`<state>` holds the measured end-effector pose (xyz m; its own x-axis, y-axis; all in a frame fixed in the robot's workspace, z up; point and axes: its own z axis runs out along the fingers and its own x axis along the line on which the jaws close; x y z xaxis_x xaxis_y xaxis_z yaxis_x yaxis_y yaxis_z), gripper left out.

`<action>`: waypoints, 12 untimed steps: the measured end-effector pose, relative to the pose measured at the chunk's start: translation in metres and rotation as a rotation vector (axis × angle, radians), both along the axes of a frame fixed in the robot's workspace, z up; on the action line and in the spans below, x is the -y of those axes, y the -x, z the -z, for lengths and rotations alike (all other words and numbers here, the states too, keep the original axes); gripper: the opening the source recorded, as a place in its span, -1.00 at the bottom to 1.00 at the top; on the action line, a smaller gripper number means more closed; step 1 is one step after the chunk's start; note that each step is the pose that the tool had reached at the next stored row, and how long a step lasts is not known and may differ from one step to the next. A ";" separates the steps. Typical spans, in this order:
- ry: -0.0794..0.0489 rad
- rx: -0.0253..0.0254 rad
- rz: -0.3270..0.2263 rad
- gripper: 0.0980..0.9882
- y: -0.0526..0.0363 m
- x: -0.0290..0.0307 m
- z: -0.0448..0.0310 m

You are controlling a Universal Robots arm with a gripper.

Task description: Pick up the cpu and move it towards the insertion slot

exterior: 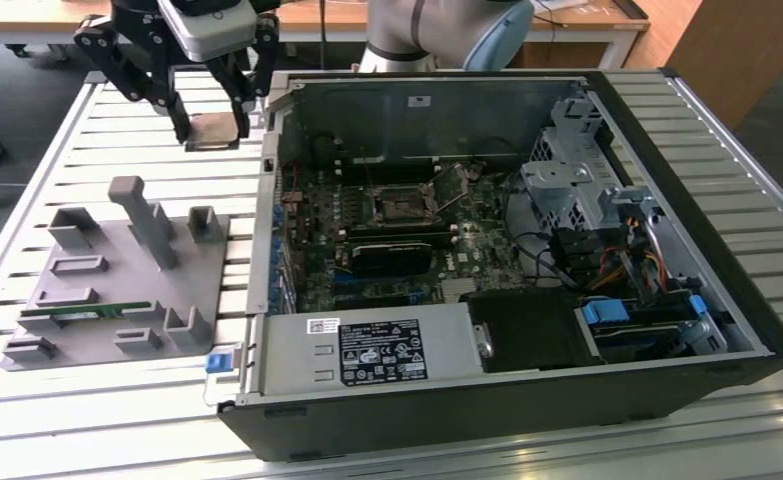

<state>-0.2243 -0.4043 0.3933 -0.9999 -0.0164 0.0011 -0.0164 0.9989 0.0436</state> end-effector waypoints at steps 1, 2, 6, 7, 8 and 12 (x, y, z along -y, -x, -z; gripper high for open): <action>0.000 0.0000 0.000 0.00 -0.0014 -0.0003 0.0000; 0.000 -0.0001 0.000 0.00 -0.0028 -0.0007 0.0000; 0.000 -0.0001 0.000 0.00 -0.0082 -0.0023 0.0000; 0.000 0.0000 0.000 0.00 -0.0097 -0.0030 0.0000; 0.000 0.0001 0.000 0.00 -0.0114 -0.0039 0.0000; 0.000 0.0000 -0.001 0.00 -0.0183 -0.0076 0.0000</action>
<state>-0.2060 -0.3967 0.3933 -0.9999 -0.0170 0.0011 -0.0169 0.9989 0.0438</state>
